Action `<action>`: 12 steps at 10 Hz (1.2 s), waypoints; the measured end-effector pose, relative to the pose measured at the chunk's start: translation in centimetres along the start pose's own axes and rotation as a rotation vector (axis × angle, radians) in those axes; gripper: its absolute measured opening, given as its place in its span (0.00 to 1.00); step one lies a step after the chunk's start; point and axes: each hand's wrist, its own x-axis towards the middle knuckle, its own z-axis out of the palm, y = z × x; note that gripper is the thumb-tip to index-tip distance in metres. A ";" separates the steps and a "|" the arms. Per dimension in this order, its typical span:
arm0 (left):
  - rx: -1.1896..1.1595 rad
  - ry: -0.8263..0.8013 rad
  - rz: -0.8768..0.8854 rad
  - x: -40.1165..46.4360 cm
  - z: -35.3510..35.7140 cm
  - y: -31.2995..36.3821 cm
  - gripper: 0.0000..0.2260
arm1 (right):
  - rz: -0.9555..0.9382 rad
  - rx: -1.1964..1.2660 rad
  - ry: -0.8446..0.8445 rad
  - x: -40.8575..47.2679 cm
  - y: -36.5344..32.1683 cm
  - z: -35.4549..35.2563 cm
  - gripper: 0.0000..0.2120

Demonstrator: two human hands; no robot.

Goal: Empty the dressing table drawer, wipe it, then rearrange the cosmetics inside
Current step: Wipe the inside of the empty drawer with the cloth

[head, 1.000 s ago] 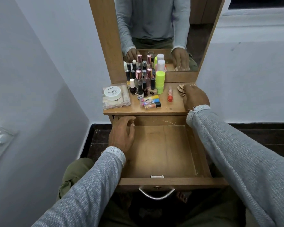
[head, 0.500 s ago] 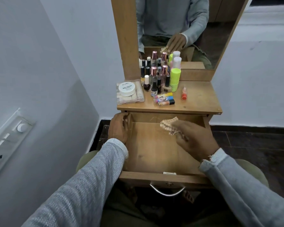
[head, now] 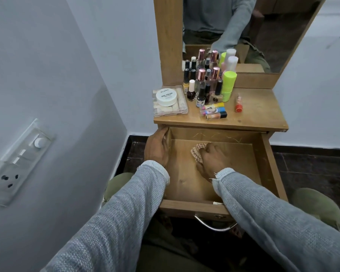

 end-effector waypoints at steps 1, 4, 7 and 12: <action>-0.020 0.006 0.015 0.5 0.0 -0.5 0.13 | 0.005 -0.011 0.001 0.4 -0.7 0.1 0.23; 0.372 0.029 0.144 0.6 0.3 -0.6 0.21 | -0.074 0.122 0.011 3.2 -4.8 0.9 0.20; 0.205 0.007 0.082 -0.3 0.5 0.2 0.12 | 0.023 0.164 0.078 4.9 -8.1 1.3 0.16; 0.374 -0.013 0.190 -0.2 -0.2 0.2 0.15 | 0.000 0.062 -0.024 4.2 -5.9 -0.2 0.20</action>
